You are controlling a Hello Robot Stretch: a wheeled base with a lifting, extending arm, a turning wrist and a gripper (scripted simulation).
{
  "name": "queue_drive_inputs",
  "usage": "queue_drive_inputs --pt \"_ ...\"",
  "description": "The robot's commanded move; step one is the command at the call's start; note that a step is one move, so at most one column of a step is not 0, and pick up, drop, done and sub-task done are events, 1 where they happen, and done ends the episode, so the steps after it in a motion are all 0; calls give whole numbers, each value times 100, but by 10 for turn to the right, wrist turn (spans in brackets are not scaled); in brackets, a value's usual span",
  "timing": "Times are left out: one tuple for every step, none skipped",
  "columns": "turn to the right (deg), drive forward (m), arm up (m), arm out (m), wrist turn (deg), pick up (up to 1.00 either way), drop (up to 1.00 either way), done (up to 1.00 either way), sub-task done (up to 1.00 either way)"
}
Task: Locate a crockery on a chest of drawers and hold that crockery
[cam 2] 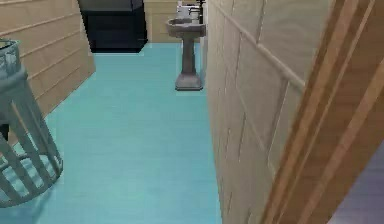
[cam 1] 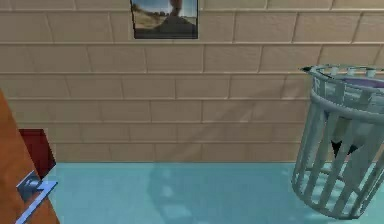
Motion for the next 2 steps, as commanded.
queue_drive_inputs --pt "300 0 0 0 0 0 0 0 0" --pt "0 30 0 0 0 0 0 0 0"
